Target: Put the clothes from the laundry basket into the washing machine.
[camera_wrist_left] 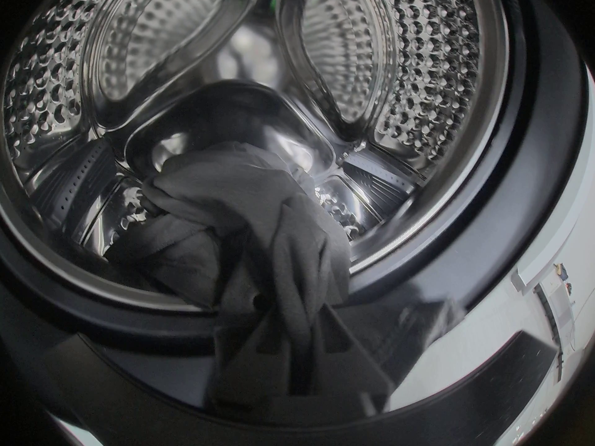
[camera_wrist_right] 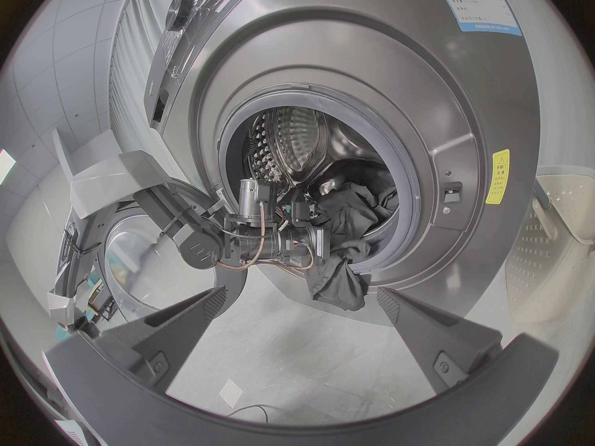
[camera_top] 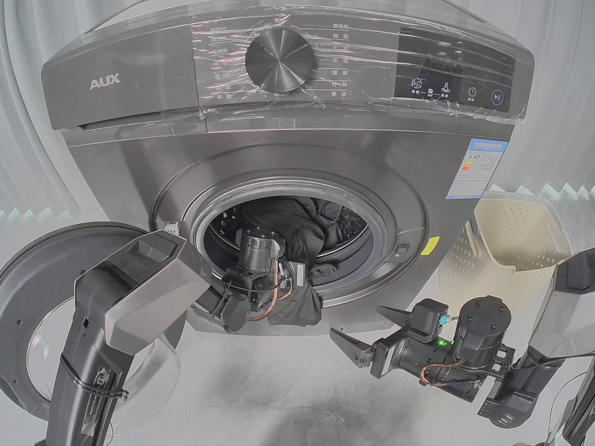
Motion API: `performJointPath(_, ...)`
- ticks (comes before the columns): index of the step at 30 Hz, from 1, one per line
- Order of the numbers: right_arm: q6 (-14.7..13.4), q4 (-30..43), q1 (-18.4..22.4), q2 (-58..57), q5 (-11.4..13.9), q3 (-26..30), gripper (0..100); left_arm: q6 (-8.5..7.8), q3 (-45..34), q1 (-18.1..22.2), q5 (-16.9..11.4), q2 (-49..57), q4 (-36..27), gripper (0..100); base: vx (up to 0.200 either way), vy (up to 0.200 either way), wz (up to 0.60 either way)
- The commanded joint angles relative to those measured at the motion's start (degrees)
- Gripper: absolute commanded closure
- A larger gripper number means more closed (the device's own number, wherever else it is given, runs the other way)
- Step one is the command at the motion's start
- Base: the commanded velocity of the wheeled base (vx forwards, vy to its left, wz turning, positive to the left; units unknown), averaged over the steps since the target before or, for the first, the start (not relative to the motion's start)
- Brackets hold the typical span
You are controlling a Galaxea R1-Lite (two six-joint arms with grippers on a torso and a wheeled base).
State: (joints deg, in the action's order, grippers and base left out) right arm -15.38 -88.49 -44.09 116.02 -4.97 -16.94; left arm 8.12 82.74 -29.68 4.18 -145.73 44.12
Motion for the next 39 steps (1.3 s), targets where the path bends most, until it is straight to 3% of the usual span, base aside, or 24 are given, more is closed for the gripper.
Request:
performJointPath(1, -0.08, -0.01, -0.03, 0.0, 0.05, -0.02, 0, 0.32, 3.83, 0.06, 0.65, -1.84, 0.44, 100, 0.0, 0.0, 0.0)
performJointPath(7, 0.0, -0.01, -0.03, -0.09, -0.04, -0.02, 0, 0.41, 16.58, 1.82, 4.78, -4.48, 3.08, 100, 0.0, 0.0, 0.0)
performJointPath(11, 0.0, -0.01, -0.03, -0.09, -0.04, -0.02, 0, 0.49, 22.38, 2.7, 6.01, -5.71, 3.52, 100, 0.0, 0.0, 0.0)
performJointPath(19, -0.08, -0.01, 0.06, -0.09, -0.04, -0.02, 0, 0.49, 21.41, 2.7, 6.01, -5.53, 4.31, 100, 0.0, 0.0, 0.0)
performJointPath(20, -0.08, -0.01, 0.06, -0.09, 0.05, -0.02, 0, 0.58, 20.18, 2.44, 6.01, -5.27, 4.57, 0, 0.0, 0.0, 0.0)
performJointPath(24, -0.08, -0.01, 0.06, -0.09, -0.04, -0.02, 0, 0.58, 10.6, 1.21, 4.96, -0.79, 4.22, 0, 0.0, 0.0, 0.0)
performJointPath(29, 0.0, -0.01, -0.03, 0.0, -0.04, -0.02, 0, 0.14, -0.91, -0.73, 0.48, 3.78, 2.99, 0, 0.0, 0.0, 0.0)
performJointPath(31, 0.0, -0.01, -0.03, 0.0, -0.04, -0.02, 0, -0.12, -4.34, -1.17, 0.13, 4.57, 2.64, 0, 0.0, 0.0, 0.0)
performJointPath(35, 0.0, -0.01, -0.03, 0.0, -0.04, -0.02, 0, -1.88, -6.54, -1.34, -0.4, 4.31, 2.64, 0, 0.0, 0.0, 0.0)
performJointPath(39, 0.0, -0.01, -0.03, -0.09, -0.04, -0.02, 0, -2.32, -6.98, -1.34, -0.4, 3.26, 2.55, 0, 0.0, 0.0, 0.0)
